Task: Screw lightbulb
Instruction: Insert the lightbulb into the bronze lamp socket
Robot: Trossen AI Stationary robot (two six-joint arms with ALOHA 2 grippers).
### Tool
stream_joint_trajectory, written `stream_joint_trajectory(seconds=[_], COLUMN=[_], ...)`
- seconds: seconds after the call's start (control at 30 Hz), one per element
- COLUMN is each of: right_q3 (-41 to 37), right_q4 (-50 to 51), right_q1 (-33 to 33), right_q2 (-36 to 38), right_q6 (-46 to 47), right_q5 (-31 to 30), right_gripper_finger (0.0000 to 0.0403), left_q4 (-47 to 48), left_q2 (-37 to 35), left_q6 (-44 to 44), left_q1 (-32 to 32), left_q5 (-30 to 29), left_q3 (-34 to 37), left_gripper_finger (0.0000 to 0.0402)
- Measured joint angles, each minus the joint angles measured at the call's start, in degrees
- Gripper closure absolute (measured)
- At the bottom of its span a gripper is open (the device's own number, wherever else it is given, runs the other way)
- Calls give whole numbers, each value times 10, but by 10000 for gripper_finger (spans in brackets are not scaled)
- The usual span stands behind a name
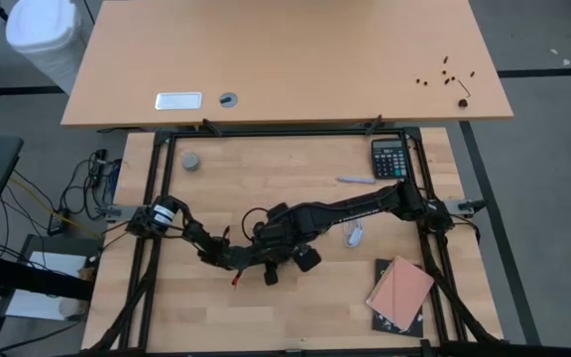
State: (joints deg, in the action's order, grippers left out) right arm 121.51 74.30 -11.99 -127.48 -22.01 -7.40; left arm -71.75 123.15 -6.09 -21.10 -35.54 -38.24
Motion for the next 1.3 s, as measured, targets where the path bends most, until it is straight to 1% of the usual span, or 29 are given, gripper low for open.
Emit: stream_joint_trajectory(seconds=[0.2, 0.43, 0.63, 0.83, 1.07, 1.3], right_q3=[0, 0, 0, -1, -29, -32], right_q4=[-1, -24, -34, -36, -45, -55], right_q1=[-6, -16, -14, -13, -13, -13], right_q2=[0, 0, 0, 0, 2, 2], right_q6=[-74, -154, -167, -168, -168, -149], right_q5=[-4, -16, -19, -19, -20, -10], right_gripper_finger=[72, 74, 81, 99, 120, 126], left_q4=[0, 0, 0, 0, 0, -1], left_q2=[0, 0, 0, 0, 0, 0], left_q6=[-1, -1, -2, -2, -2, -2], left_q1=[0, 0, 0, 0, 0, 0], left_q5=[0, 0, 0, 0, 1, 1], left_q3=[0, 0, 0, 0, 0, 0], left_gripper_finger=[209, 209, 209, 209, 208, 208])
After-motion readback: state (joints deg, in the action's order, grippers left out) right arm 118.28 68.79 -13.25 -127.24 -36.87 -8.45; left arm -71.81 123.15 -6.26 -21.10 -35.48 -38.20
